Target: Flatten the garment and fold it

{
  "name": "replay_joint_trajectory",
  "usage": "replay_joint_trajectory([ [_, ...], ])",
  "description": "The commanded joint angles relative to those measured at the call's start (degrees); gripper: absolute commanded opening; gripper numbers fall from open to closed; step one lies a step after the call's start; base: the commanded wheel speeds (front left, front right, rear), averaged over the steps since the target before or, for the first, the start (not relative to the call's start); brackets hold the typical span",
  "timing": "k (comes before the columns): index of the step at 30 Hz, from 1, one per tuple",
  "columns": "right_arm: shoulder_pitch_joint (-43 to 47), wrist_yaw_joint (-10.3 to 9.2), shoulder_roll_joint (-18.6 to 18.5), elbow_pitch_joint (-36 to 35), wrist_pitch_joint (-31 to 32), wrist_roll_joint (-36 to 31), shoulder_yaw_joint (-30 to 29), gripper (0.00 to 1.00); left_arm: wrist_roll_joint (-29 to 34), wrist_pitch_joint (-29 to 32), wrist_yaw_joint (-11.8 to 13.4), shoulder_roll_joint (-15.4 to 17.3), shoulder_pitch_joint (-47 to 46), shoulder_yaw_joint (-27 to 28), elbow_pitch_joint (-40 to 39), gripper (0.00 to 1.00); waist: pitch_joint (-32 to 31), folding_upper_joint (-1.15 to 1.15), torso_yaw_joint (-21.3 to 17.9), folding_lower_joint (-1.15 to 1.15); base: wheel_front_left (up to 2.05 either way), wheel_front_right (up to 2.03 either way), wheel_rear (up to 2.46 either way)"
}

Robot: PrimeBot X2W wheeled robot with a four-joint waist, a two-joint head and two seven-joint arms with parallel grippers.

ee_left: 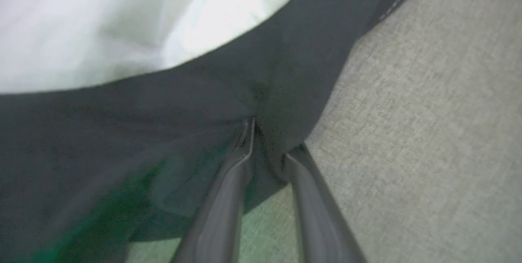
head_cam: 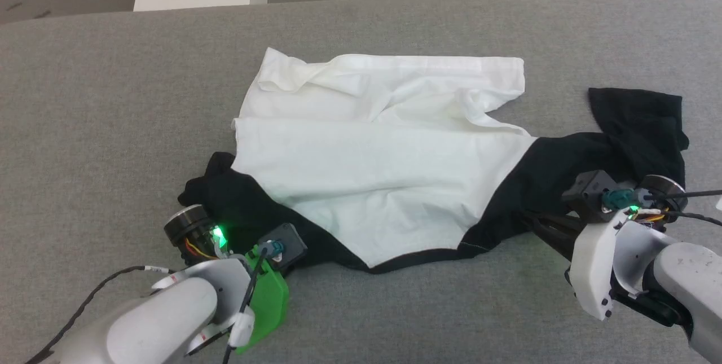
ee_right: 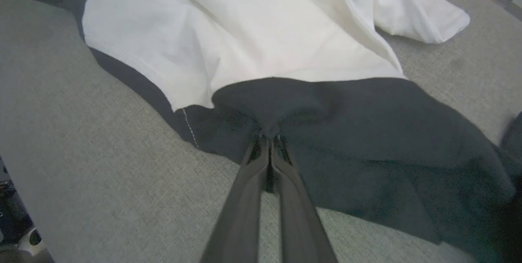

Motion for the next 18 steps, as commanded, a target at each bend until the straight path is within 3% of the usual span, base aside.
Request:
replay_joint_trajectory([
  [1, 1.06, -0.09, 0.36, 0.03, -0.89, -0.12, -0.70, 0.00, 0.00, -0.63, 0.77, -0.20, 2.52, -1.25, 2.77, 0.00, -1.38, -0.01, 0.48, 0.00, 0.00, 0.00, 0.00],
  [10, 4.94, -0.09, -0.09, -1.54, -6.50, -0.60, -7.33, 0.00, -0.26, -13.44, 9.25, 4.24, 2.74, 6.87, -6.86, 0.00, -7.87, -0.01, 2.82, 0.00, 0.00, 0.00, 0.00],
  [18, 4.51, -0.09, 1.69, -3.89, -12.22, -4.57, -18.67, 0.00, -0.65, -16.21, 15.74, 9.65, -1.78, 15.33, -19.79, 0.00, -10.69, -0.01, 3.97, 0.00, 0.00, 0.00, 0.00],
])
